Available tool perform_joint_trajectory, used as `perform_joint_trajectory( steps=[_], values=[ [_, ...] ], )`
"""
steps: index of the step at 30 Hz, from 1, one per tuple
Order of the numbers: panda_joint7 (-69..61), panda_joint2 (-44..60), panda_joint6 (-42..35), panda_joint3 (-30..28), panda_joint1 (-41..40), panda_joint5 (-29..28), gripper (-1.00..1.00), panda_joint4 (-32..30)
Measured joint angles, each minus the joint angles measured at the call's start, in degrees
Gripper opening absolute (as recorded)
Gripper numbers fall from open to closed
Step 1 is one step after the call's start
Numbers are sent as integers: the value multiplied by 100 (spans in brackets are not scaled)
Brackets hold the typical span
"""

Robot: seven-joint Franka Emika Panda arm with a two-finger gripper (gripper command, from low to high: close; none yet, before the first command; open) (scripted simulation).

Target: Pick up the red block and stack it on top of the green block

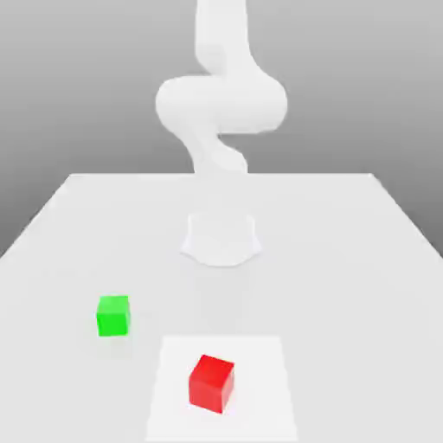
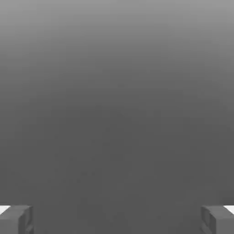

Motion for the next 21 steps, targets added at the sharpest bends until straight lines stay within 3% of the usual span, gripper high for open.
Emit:
perform_joint_trajectory(
  steps=[21],
  values=[
    [1703,4393,2159,315,-503,-126,0,-1666]
  ],
)
